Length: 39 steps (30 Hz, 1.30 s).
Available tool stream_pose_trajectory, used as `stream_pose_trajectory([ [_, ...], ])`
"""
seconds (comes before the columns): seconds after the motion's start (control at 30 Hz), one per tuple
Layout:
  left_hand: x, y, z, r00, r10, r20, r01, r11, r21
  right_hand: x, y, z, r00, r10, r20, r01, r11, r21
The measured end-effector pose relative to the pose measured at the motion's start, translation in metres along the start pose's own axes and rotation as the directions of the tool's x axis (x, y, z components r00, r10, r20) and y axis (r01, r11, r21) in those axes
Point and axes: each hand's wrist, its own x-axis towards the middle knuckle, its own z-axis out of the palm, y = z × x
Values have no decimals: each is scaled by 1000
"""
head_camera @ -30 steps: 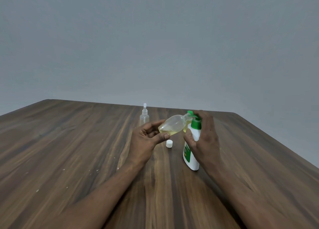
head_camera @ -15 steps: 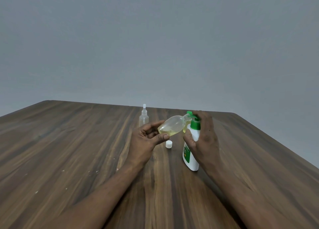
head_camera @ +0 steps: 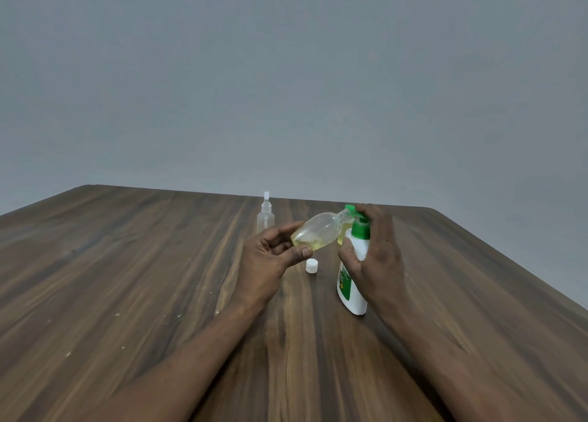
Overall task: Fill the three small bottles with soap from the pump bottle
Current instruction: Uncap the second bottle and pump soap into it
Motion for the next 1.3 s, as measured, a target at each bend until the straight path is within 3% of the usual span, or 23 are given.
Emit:
stream_pose_trajectory([
  [1.3, 0, 0, -1, 1000, 15, 16, -15, 1000, -5, 0, -1, 0, 1000, -10, -1, 10, 1000, -8],
])
